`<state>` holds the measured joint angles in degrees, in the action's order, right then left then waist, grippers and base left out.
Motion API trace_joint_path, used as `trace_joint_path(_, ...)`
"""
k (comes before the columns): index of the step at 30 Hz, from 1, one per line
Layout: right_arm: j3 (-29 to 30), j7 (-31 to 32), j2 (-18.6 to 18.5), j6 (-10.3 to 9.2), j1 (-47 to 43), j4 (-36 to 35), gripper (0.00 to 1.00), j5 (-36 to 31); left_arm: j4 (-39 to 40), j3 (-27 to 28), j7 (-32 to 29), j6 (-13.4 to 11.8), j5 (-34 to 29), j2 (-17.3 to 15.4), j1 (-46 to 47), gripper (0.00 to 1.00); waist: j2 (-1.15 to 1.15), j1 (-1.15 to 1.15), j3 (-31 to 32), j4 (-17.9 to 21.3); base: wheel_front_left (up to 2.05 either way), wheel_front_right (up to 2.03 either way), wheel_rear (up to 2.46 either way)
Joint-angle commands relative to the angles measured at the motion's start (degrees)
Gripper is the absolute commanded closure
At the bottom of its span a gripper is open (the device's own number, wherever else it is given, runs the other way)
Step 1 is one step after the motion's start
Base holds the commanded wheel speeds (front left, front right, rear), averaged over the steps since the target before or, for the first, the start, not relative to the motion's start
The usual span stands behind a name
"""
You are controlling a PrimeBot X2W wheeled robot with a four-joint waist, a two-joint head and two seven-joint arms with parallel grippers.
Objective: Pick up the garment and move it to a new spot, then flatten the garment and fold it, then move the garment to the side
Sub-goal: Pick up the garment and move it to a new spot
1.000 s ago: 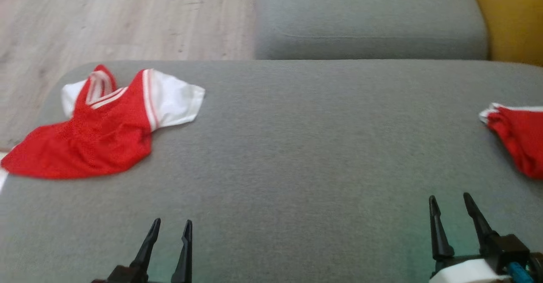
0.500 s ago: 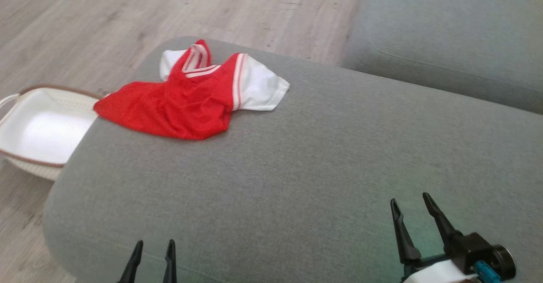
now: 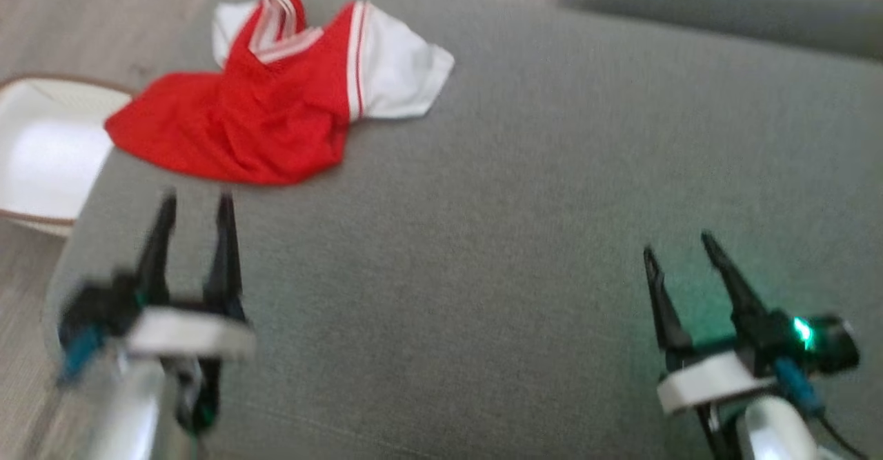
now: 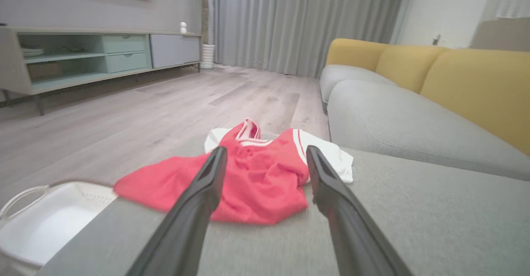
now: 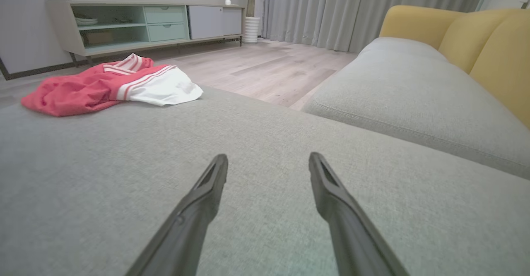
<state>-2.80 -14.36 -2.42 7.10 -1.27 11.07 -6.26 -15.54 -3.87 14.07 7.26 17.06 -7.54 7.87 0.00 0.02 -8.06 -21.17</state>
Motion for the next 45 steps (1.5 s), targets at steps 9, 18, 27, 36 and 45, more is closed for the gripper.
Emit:
trace_joint_path(9,1.28,-0.63,-0.67,0.39,9.28,-5.58,0.0,-6.75,-12.62,-6.18,-10.0,0.22,15.75,-13.49,28.88,0.0,0.0,-0.02,-20.1,5.84,0.0,0.0,0.0)
trace_joint_path(18,0.75,0.9,-2.55,0.39,11.67,-9.96,0.0,-8.06,-39.57,-9.36,-17.04,0.1,18.07,-13.79,47.82,0.0,0.0,-0.02,-25.36,7.91,0.0,0.0,0.0)
trace_joint_path(27,0.89,0.89,-1.94,0.39,11.22,-10.04,0.0,-6.85,-46.69,-14.38,-21.92,0.21,18.97,-13.11,50.72,1.0,0.0,-0.02,-22.52,9.25,0.0,0.0,0.0)
trace_joint_path(36,0.5,-0.38,-0.8,0.39,9.12,-5.25,0.0,-3.69,-33.02,-21.64,-17.72,0.22,21.7,-16.13,52.17,1.0,0.0,-0.02,-12.84,10.62,0.0,0.0,0.0)
trace_joint_path(45,-0.79,-0.61,-0.48,0.39,6.26,-3.12,0.0,2.1,-3.92,-29.81,-26.93,0.22,34.1,-19.48,44.94,1.0,0.0,-0.02,-3.88,14.78,0.0,0.0,0.0)
